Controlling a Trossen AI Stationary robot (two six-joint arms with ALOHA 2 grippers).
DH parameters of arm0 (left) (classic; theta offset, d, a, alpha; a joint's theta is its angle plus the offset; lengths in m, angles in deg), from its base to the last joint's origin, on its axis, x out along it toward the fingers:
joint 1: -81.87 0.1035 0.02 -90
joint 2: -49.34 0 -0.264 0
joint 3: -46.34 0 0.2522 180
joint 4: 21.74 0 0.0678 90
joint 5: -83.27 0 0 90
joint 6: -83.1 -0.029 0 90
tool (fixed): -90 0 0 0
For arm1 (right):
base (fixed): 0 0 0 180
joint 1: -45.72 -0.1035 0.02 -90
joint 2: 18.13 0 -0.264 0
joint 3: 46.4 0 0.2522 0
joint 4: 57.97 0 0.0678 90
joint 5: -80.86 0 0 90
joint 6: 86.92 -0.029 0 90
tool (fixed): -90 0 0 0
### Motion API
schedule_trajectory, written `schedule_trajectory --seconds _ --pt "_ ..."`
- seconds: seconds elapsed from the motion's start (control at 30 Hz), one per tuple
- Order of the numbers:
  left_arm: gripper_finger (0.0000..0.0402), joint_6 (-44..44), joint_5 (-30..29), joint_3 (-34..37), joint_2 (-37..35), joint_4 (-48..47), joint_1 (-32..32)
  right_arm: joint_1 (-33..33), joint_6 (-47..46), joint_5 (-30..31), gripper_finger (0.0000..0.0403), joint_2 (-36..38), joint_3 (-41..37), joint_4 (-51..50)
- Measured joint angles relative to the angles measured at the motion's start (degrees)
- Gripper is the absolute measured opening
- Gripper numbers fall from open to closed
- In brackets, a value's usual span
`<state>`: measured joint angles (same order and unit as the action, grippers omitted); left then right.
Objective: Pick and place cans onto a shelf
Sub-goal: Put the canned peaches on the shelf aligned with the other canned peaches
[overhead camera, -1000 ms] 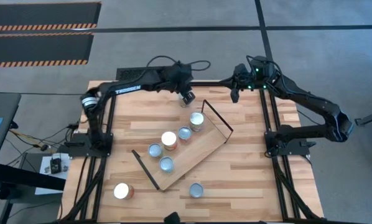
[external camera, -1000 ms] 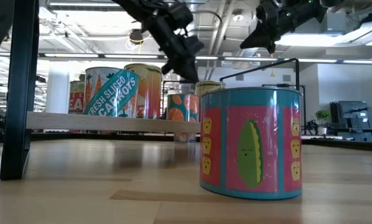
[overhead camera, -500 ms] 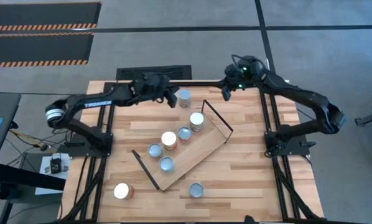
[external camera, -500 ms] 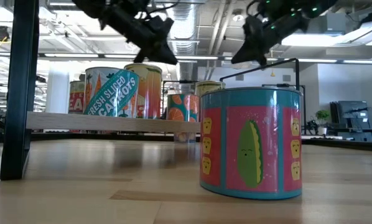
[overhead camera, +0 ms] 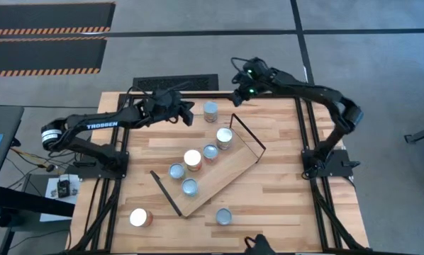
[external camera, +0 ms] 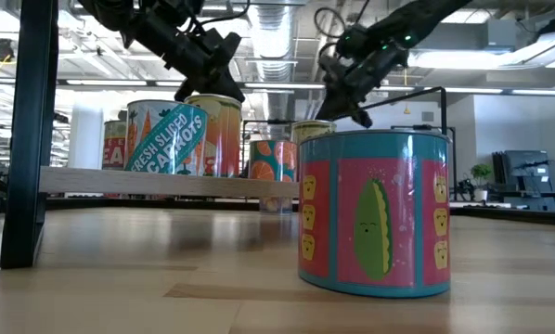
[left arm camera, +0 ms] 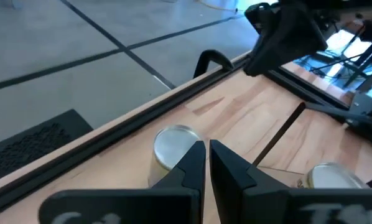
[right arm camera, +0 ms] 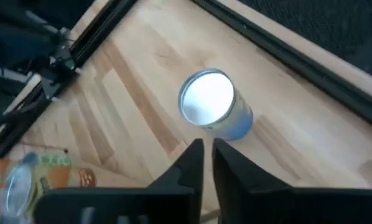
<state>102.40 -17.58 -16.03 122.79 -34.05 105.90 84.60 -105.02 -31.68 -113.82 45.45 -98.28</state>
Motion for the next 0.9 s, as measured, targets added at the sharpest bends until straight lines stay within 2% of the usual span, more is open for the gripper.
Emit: schedule_trajectory --seconds 0.23,0.4,0.57,0.9 --pt "0.0009 -0.38 -1.48 0.14 0.07 -0.29 -0.48 -0.26 -5.08 0.53 0.0134 -8.59 6.41 -0.61" --pt "0.0009 2.82 -3.56 0.14 -0.02 -0.46 -0.5 -0.62 -7.39 0.74 0.0166 -13.43 8.94 -1.04" --pt "0.0009 3.52 -4.89 0.12 -0.44 -0.56 -0.49 -1.42 -7.45 0.78 0.0172 -16.43 10.64 -0.87" --pt "0.0009 3.48 -4.85 0.12 -0.42 -0.68 -0.5 -2.11 -7.4 2.45 0.015 -18.08 10.72 -0.29"
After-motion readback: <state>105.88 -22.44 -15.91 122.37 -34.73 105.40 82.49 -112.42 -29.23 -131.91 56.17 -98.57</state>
